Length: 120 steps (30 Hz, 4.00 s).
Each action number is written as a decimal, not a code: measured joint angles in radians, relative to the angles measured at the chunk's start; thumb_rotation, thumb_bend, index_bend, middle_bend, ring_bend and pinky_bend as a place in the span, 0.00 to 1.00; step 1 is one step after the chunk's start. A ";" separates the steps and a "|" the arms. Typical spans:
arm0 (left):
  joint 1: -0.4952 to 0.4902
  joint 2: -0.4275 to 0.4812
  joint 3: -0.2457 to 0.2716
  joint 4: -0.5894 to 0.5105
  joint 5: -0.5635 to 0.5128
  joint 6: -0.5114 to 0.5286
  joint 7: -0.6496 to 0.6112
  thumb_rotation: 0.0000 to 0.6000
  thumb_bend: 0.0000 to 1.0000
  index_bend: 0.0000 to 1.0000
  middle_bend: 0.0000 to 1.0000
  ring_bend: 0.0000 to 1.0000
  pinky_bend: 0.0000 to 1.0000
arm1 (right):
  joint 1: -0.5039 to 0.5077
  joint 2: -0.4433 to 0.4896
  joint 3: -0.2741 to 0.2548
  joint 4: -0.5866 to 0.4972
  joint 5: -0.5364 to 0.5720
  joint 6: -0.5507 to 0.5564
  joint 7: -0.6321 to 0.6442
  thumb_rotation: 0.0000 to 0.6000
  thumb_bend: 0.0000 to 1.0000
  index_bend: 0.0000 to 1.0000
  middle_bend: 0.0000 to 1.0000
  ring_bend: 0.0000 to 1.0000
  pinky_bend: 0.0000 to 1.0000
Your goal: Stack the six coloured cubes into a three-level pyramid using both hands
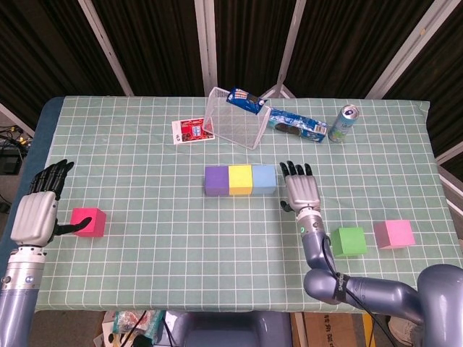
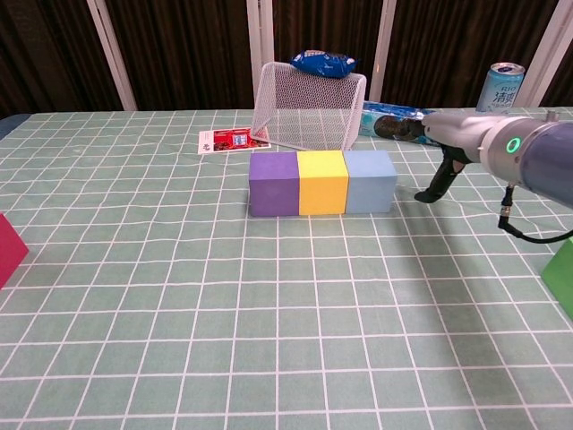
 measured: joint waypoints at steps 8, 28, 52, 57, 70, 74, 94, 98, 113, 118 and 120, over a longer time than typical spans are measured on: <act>0.002 0.003 0.002 -0.006 0.013 0.004 -0.002 1.00 0.14 0.00 0.02 0.00 0.05 | -0.100 0.094 -0.053 -0.144 -0.122 0.091 0.067 1.00 0.32 0.00 0.07 0.06 0.00; -0.013 -0.037 0.018 -0.013 0.037 0.002 0.059 1.00 0.14 0.00 0.02 0.00 0.05 | -0.318 0.343 -0.285 -0.400 -0.414 0.154 0.127 1.00 0.32 0.00 0.07 0.05 0.00; -0.002 -0.032 0.025 -0.023 0.060 0.017 0.059 1.00 0.14 0.00 0.02 0.00 0.05 | -0.390 0.352 -0.321 -0.263 -0.394 0.032 0.155 1.00 0.32 0.00 0.08 0.05 0.00; -0.002 -0.032 0.024 -0.021 0.055 0.014 0.058 1.00 0.14 0.00 0.02 0.00 0.05 | -0.395 0.344 -0.307 -0.227 -0.375 0.010 0.158 1.00 0.32 0.00 0.24 0.12 0.00; -0.003 -0.036 0.020 -0.022 0.050 0.012 0.054 1.00 0.14 0.00 0.02 0.00 0.05 | -0.417 0.304 -0.281 -0.183 -0.456 0.008 0.198 1.00 0.32 0.04 0.45 0.28 0.00; -0.003 -0.036 0.021 -0.023 0.052 0.012 0.054 1.00 0.14 0.00 0.02 0.00 0.05 | -0.412 0.301 -0.255 -0.198 -0.457 0.009 0.199 1.00 0.32 0.04 0.45 0.28 0.00; -0.001 -0.037 0.014 -0.022 0.041 0.017 0.053 1.00 0.14 0.00 0.02 0.00 0.05 | -0.187 0.207 -0.048 -0.158 -0.105 -0.070 0.021 1.00 0.32 0.04 0.45 0.28 0.00; 0.000 -0.035 0.011 -0.019 0.035 0.018 0.050 1.00 0.14 0.00 0.02 0.00 0.05 | -0.134 0.152 -0.016 -0.088 -0.031 -0.082 -0.003 1.00 0.32 0.04 0.45 0.28 0.00; 0.002 -0.026 0.000 -0.003 0.010 0.016 0.036 1.00 0.14 0.00 0.02 0.00 0.05 | -0.036 0.063 0.046 0.056 0.081 -0.104 -0.026 1.00 0.32 0.04 0.45 0.28 0.00; 0.000 -0.027 -0.001 -0.001 0.002 0.013 0.037 1.00 0.14 0.00 0.02 0.00 0.05 | -0.006 0.067 0.061 0.057 0.098 -0.103 -0.048 1.00 0.32 0.04 0.45 0.28 0.00; -0.001 -0.028 -0.001 0.000 -0.001 0.010 0.038 1.00 0.14 0.00 0.02 0.00 0.05 | 0.007 0.072 0.069 0.055 0.109 -0.101 -0.062 1.00 0.32 0.04 0.45 0.28 0.00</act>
